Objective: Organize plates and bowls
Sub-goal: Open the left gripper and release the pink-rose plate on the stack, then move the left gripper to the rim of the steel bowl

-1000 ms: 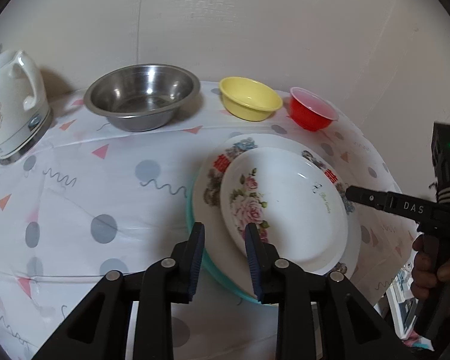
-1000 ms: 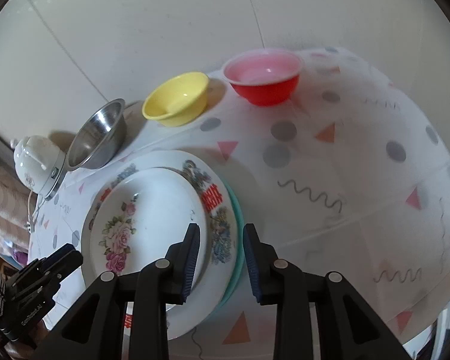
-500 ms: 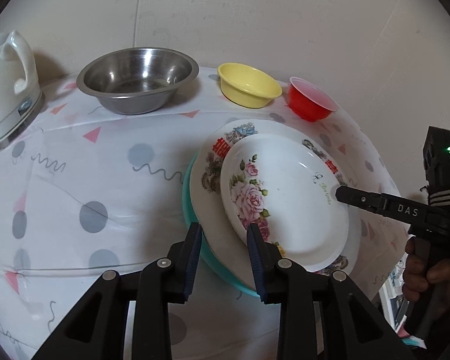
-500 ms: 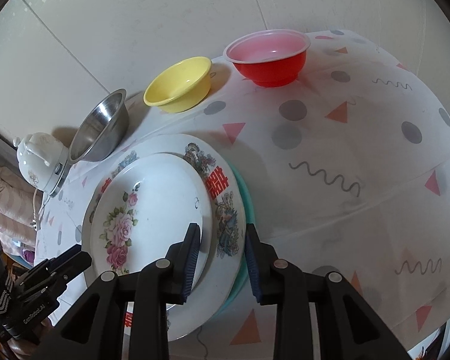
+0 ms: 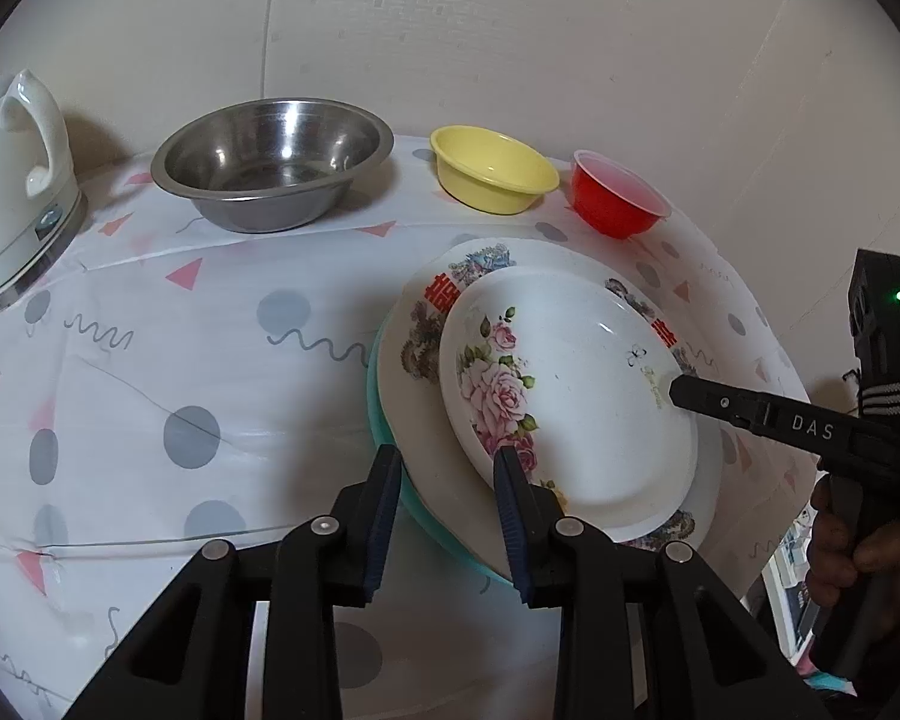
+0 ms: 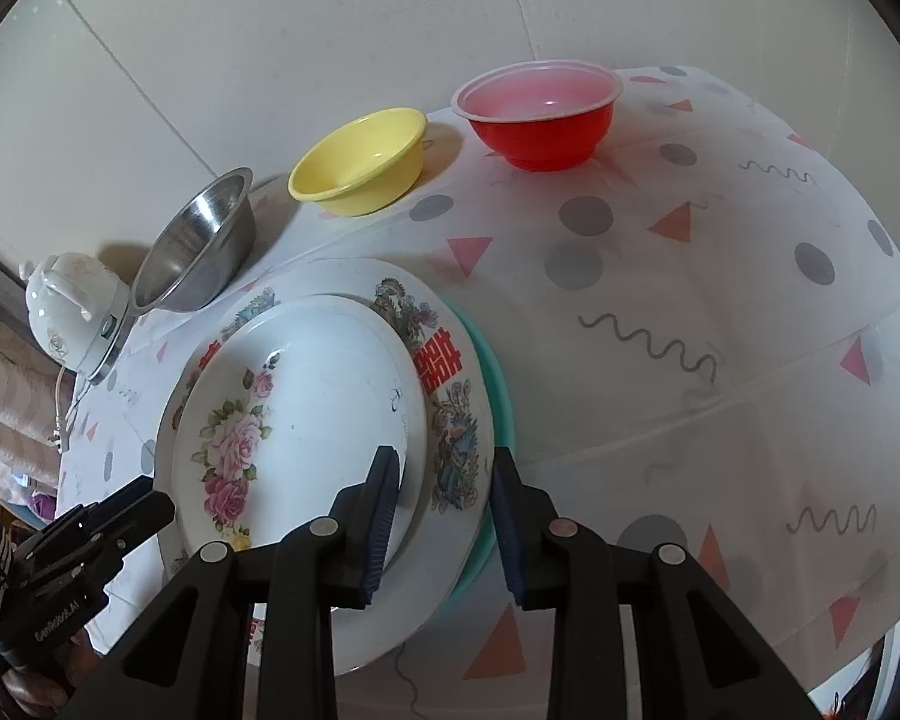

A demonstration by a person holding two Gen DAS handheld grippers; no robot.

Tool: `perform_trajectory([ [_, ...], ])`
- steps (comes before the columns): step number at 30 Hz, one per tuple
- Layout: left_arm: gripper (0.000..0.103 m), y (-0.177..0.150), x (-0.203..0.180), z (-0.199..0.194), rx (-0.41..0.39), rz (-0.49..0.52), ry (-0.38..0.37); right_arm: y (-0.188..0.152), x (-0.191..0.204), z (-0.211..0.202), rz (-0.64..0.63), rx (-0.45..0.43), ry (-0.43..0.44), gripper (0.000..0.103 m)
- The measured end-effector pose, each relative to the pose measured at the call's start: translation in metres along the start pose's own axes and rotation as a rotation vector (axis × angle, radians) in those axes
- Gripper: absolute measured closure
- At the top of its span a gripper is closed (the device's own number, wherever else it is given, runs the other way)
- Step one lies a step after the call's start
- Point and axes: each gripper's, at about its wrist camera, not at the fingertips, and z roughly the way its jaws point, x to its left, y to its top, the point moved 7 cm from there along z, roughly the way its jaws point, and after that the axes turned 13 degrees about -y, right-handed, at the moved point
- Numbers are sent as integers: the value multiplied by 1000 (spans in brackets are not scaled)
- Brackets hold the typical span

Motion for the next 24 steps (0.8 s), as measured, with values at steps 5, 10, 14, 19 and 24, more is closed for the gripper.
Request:
perform_trajectory([
  [5,72,-3,-1,-4,3,9,-4,-2,0,-2,1,5,-12,70],
  [10,72,-6,5,-8,7,-4,1,-3,0,-4,-8,-3,-35,69],
  [14,71,-7,9,-12,10,-9,9,-2,0,-6,-19,-18,-55,69],
  [19,69,-8,15,-17,3,-23,22,8,-2,-13,-31,-58,-82,69],
  [24,69,-5,30,-22,-11,-74,42,20,8,-17,-53,-76,-53,69],
])
